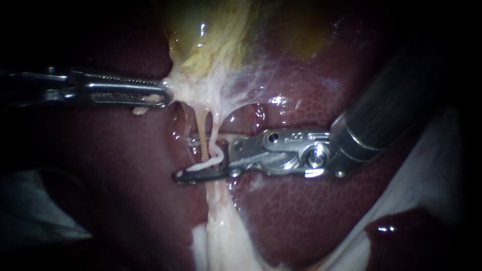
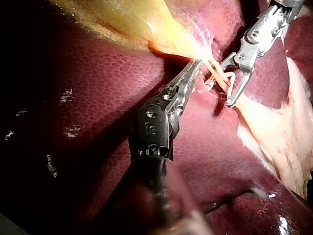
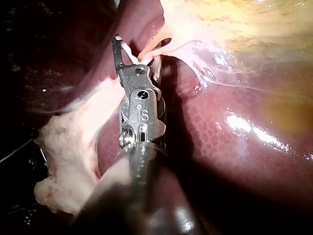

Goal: Clipping first clip left tube

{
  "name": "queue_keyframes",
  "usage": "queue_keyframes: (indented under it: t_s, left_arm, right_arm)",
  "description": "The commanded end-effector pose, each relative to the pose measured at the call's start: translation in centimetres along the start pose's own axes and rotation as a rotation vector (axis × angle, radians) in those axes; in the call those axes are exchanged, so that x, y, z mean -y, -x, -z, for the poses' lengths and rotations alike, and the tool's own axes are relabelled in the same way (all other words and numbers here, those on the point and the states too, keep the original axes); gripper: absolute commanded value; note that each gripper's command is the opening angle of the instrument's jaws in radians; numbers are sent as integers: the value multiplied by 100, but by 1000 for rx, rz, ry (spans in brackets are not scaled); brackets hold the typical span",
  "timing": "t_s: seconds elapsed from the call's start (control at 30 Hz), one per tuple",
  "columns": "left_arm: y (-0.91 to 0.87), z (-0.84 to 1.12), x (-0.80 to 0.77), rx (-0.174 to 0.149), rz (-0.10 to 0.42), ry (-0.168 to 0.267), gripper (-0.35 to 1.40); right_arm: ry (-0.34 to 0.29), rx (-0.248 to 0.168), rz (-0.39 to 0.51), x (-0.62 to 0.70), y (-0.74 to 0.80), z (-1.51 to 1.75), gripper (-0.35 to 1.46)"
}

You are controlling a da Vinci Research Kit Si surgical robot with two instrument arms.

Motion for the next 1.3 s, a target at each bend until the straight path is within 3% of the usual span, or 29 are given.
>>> queue_keyframes:
  t_s: [0.03, 0.33, 0.63, 0.9, 1.3]
  left_arm:
    - [0, 0, 0, 0, -1, 2, -35]
    - [0, 4, 2, 1, -1, 4, -35]
    - [0, 8, 6, 0, -1, 2, -35]
    - [0, 10, 6, 1, -1, 3, -35]
    - [0, 10, 6, 1, -1, 3, -35]
  right_arm:
    - [-1, 0, 1, 0, 1, 2, 48]
    - [-17, 1, -2, 4, 8, 30, 49]
    - [-50, -1, -4, 11, 21, 86, 49]
    - [-56, -2, -15, 12, 16, 121, 49]
    - [-84, -4, -8, 34, -4, 100, 49]
